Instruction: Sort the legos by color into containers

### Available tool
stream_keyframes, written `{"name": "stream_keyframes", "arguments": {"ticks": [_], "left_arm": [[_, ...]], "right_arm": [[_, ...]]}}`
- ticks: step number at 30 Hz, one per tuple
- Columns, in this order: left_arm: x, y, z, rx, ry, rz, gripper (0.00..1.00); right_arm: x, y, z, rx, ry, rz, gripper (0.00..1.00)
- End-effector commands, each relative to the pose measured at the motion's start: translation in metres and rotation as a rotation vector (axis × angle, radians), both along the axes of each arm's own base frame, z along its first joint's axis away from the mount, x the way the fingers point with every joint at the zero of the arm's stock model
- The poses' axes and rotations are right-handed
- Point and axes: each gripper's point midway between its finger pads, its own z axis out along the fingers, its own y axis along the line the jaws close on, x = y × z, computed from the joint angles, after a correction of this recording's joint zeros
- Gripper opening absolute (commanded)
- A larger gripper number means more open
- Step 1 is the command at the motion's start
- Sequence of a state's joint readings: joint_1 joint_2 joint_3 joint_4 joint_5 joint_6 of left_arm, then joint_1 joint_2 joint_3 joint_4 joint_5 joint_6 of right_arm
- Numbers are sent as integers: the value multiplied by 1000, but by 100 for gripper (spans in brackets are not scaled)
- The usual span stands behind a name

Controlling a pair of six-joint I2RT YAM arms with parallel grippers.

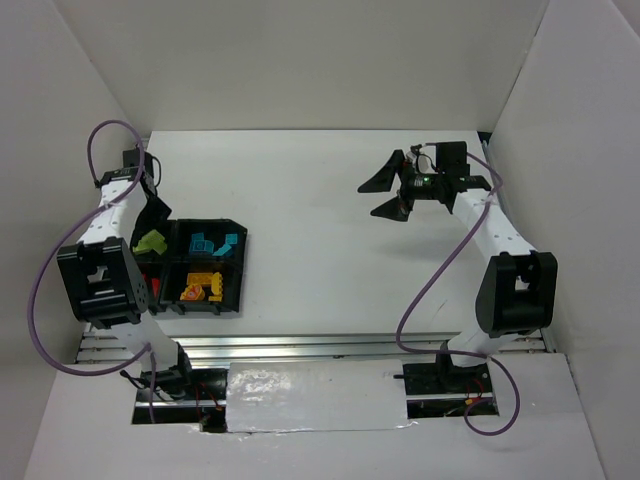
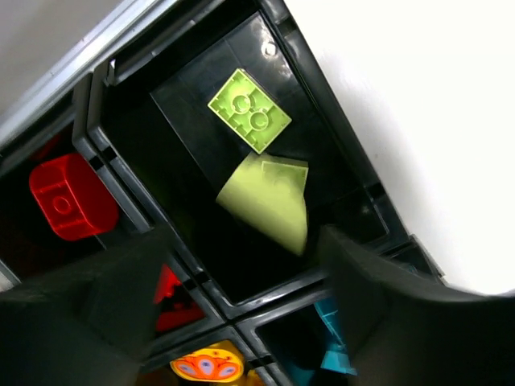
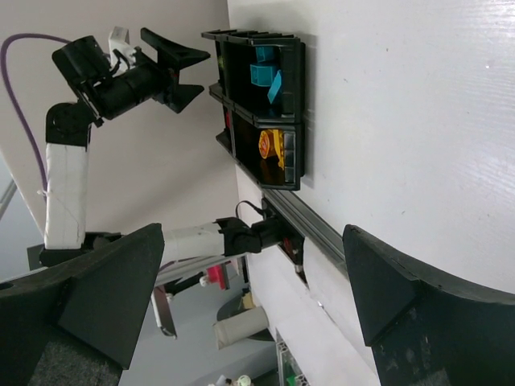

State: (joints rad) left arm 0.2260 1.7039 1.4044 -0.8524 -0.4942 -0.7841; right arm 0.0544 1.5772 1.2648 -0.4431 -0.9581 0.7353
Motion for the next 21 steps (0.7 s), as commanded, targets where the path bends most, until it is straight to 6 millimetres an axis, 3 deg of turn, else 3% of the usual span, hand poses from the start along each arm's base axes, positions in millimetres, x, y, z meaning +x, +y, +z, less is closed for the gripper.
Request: {"name": "stream_keyframes", "arguments": {"ticks": [1,6,11,16,20,21], "left_arm": [[9,0,7,-12,-38,5,97],[11,1,31,3,-95,1,100],[17,-3,83,54,-179,-90,99],[16,-33,134,167,-185,-237,100],[6,-56,163,206,-240,-342,99],[4,-75,171,197,-269,-404,99]], "right_arm": [[-1,5,19,3,-64,36,100],[5,-1,21,-65,-93,18,100],[11,-16,32,-216,-153,-40,100],[18,-47,51,-431,-242,-186,100],[-2,-73,81,-561,-338,-306,100],[-7,-79,87,-591,-356,-335,100]]}}
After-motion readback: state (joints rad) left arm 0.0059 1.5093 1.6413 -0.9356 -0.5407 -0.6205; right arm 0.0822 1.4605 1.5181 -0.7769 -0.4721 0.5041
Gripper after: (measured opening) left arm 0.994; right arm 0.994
